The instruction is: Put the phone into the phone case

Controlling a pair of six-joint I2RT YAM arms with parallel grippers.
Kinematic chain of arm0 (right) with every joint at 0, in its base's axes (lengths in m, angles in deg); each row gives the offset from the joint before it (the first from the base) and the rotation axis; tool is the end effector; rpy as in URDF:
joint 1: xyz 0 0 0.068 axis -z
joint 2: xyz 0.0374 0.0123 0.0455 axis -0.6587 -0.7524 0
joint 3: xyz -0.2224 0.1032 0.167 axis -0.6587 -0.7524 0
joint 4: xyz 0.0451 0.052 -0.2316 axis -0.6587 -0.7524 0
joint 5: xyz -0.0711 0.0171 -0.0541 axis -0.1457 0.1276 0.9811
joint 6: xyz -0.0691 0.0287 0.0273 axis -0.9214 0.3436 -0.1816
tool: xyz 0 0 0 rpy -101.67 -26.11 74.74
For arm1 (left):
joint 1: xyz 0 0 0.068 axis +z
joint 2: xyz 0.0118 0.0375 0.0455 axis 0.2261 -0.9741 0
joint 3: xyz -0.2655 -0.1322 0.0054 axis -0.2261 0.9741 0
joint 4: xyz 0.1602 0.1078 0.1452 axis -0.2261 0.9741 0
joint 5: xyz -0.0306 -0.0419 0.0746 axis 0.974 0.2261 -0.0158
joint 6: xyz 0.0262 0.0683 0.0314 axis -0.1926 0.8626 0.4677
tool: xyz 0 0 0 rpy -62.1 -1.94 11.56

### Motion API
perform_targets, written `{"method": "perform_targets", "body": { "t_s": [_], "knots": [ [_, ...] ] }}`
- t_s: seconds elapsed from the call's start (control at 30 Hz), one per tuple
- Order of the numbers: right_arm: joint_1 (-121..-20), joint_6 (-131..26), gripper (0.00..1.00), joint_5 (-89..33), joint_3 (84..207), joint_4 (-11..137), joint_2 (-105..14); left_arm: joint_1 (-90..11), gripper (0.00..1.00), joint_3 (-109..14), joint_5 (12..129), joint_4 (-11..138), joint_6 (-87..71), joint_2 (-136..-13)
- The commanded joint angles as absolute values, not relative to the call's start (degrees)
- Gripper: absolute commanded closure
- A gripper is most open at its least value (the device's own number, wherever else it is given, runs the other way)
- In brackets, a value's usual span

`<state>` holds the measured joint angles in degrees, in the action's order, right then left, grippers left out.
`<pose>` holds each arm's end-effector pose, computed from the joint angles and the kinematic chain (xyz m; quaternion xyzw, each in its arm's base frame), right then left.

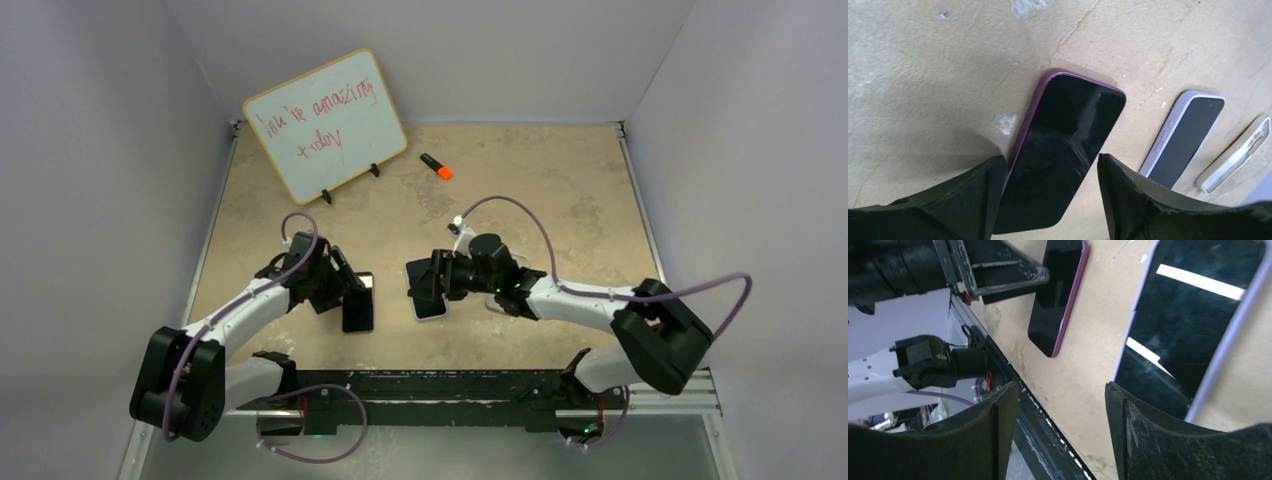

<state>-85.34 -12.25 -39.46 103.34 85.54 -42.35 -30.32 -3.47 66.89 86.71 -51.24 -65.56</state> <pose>0.1922 0.2176 0.2302 -0.0702 0.8212 0.4892 0.2853 0.1798 -0.0618 0.1641 -0.2973 0.9175 -0.1855 0.1880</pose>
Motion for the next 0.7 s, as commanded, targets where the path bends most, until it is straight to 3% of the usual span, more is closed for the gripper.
{"method": "perform_targets", "body": {
  "t_s": [0.0,0.13,0.37,0.43,0.67],
  "knots": [
    [-90.02,-8.42,0.35,-38.24,106.23,96.59,-47.99,-30.21,0.31,-0.4,69.12,85.41,-51.93,-65.93],
    [-92.29,-6.71,0.35,-36.97,108.34,98.49,-52.65,-30.25,0.3,-0.55,67.94,86.57,-50.59,-64.05],
    [-93.58,-6.16,0.34,-30.57,107.8,94.71,-49.81,-30.76,0.15,-7.28,65.61,89.52,-36.17,-65.6],
    [-93.58,-7.23,0.32,-28.08,106.86,92.56,-47.45,-31.92,0.06,-9.85,65.01,90.88,-34.93,-67.66],
    [-93.58,-8.34,0.15,-22.24,103.07,88.53,-38.27,-39.34,0.02,-14.36,62.86,89.84,-32.29,-73.82]
  ]
}}
